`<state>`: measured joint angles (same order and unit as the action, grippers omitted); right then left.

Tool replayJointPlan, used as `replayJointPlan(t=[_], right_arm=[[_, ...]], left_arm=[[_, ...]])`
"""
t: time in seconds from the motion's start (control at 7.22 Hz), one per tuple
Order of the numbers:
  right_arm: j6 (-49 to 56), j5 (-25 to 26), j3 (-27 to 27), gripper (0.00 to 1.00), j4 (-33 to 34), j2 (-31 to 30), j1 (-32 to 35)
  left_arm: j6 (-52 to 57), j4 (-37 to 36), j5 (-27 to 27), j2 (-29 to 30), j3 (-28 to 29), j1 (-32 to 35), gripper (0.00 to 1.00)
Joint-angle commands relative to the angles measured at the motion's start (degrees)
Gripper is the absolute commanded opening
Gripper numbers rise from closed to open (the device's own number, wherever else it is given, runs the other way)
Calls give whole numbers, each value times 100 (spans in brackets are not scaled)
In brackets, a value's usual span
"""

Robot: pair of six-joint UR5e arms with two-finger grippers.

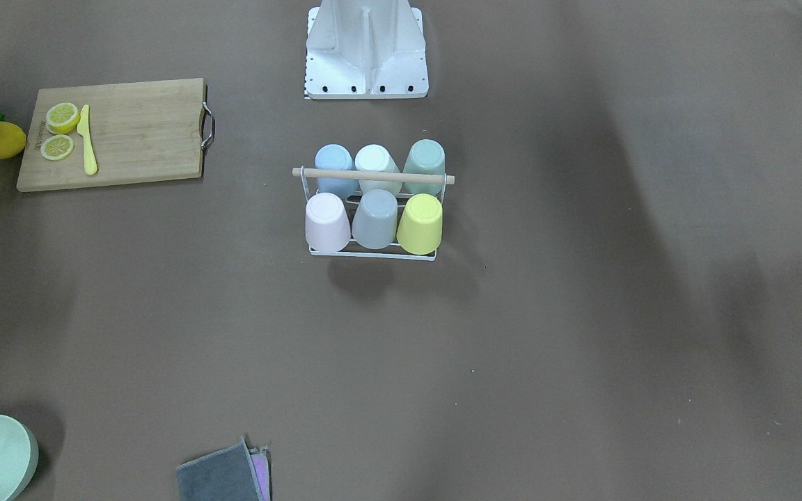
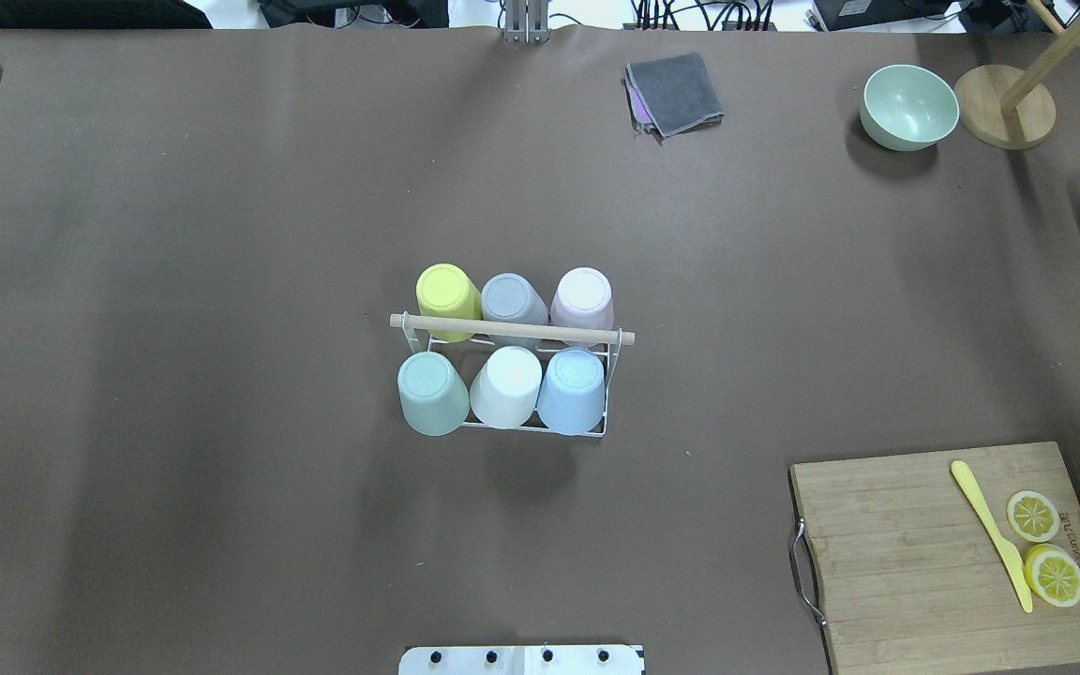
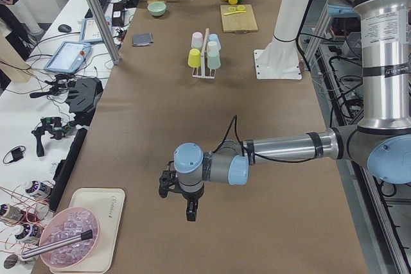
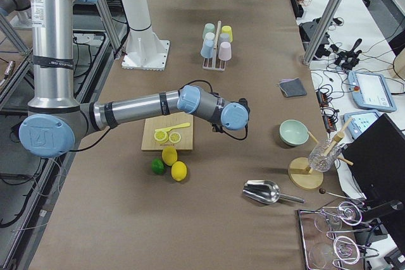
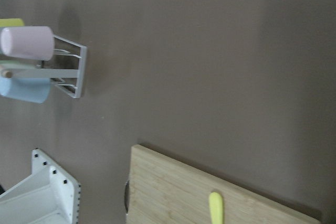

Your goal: Place cup on cup holder

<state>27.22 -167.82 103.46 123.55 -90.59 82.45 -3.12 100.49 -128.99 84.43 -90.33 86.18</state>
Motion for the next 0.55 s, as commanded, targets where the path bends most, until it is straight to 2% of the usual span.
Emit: replayJointPlan(t=[0.0,0.14,0.42], right_arm=[[-392,1352,-369,100,99,524,254],[-689,1914,-379,100,55,621,280],[-894,2401,-597,100,-15,701,272]], left_arm=[[-4,-3,-12,249,-2,4,98],[5,49,-12,249,33,4,98],[40,85,-12,241,86,4,97]])
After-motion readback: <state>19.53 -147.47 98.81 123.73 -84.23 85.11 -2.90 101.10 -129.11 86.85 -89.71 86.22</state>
